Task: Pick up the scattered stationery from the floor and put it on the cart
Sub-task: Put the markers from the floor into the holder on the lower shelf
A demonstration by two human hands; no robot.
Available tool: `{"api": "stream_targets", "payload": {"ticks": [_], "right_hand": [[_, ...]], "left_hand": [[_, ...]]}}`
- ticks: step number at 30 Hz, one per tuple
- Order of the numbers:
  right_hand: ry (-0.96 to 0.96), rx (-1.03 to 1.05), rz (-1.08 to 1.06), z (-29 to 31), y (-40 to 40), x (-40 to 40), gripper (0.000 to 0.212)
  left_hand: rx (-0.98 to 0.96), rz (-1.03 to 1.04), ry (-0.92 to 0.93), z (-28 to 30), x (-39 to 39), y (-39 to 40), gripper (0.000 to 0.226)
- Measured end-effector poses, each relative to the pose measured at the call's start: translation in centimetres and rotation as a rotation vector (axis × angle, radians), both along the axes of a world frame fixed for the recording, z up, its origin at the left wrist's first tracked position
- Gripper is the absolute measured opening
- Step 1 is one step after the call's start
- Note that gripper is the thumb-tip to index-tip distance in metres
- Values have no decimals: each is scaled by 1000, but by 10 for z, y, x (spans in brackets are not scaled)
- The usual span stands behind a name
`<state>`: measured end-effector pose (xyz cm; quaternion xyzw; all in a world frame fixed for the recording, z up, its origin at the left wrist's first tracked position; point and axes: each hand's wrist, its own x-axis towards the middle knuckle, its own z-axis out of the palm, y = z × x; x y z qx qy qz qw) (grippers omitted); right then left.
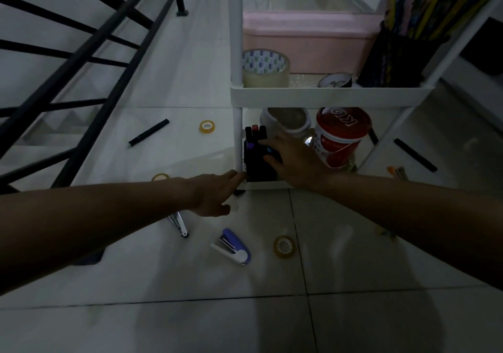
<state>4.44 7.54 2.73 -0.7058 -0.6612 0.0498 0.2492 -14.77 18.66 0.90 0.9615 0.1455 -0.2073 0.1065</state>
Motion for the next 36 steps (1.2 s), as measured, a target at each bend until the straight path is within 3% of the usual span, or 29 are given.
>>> {"api": "stream_targets", "payload": {"ticks": [5, 10, 17, 26, 34, 36], "right_hand": [[-51, 105, -25, -4, -6, -7, 55], [-403, 327, 144, 2, -12, -25, 35], [-419, -17, 592, -15, 8, -67, 27], [-321, -142, 375, -45, 72, -104, 39], [-270, -154, 167, -81, 135, -135, 52], [-171, -187, 101, -92, 146, -142, 52]], "left_hand": [[-3, -11, -25, -4, -4, 4, 89], [6, -1, -17, -5, -10, 13, 77], [17, 31, 95, -10, -28, 34, 45], [149, 194, 119, -32, -59, 104, 38], [353, 370, 111, -59, -78, 168, 58], [388, 407, 117, -64, -81, 184, 62]]}}
